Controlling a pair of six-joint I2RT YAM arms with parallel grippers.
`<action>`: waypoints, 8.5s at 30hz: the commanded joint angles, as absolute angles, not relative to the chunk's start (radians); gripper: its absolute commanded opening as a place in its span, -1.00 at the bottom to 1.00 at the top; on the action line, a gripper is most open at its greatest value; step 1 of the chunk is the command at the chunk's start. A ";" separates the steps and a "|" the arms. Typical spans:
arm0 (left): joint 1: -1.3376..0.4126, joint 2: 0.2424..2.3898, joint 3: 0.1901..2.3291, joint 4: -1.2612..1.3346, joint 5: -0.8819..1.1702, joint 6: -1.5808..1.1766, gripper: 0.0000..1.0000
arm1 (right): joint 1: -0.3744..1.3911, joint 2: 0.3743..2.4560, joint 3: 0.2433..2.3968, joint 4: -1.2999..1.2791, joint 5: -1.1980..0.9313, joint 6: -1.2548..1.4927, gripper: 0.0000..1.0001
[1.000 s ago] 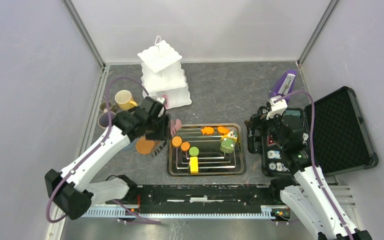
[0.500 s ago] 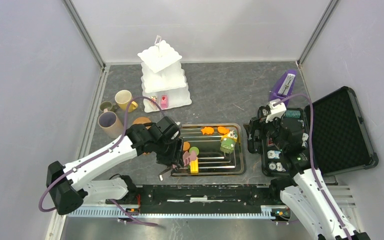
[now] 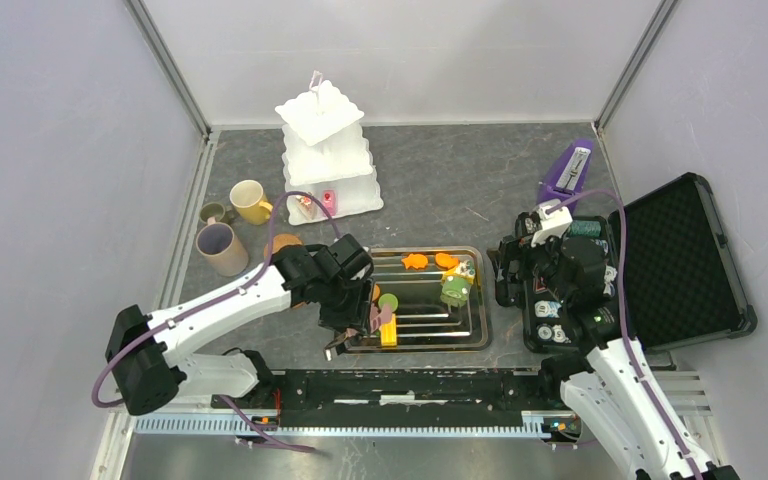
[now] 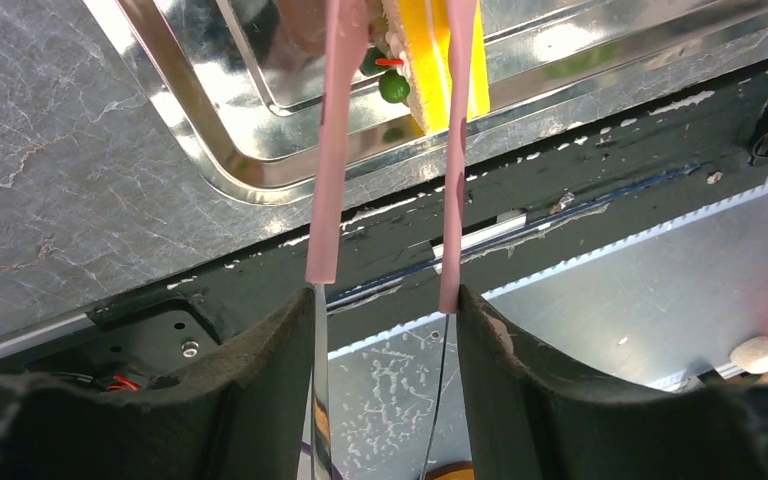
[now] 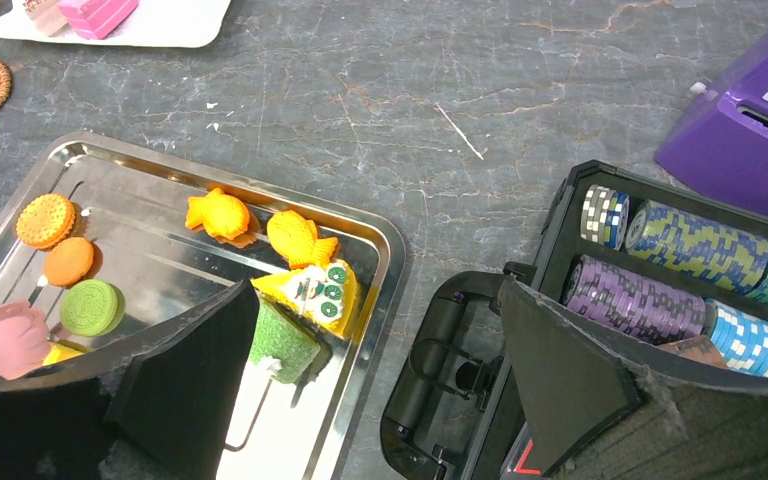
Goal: Serve the afternoon tea
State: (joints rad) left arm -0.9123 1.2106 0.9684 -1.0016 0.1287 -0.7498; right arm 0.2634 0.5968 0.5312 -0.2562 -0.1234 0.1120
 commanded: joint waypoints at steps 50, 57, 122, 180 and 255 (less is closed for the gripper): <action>-1.114 1.393 1.244 -1.153 -0.131 -0.793 -0.88 | 0.259 0.585 0.500 -0.224 -0.143 0.122 0.96; -1.114 1.417 1.329 -1.214 -0.189 -0.744 -0.94 | 0.259 0.588 0.503 -0.224 -0.140 0.123 0.96; -0.863 2.235 1.724 -0.794 -1.189 0.184 -0.76 | 0.259 0.382 0.510 -0.294 0.377 0.272 0.96; -0.947 2.092 1.887 -1.121 -0.878 -0.109 0.14 | 0.259 0.385 0.470 -0.291 0.330 0.304 0.96; -1.080 1.640 1.280 -0.630 -0.076 0.262 -0.06 | 0.259 0.345 0.457 -0.314 0.342 0.284 0.96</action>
State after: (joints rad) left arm -1.0603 1.6749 1.2877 -0.6727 -0.0154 0.2672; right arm 0.2607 0.3508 0.4656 -0.3321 0.3412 0.2840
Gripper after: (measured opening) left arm 0.622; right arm 0.979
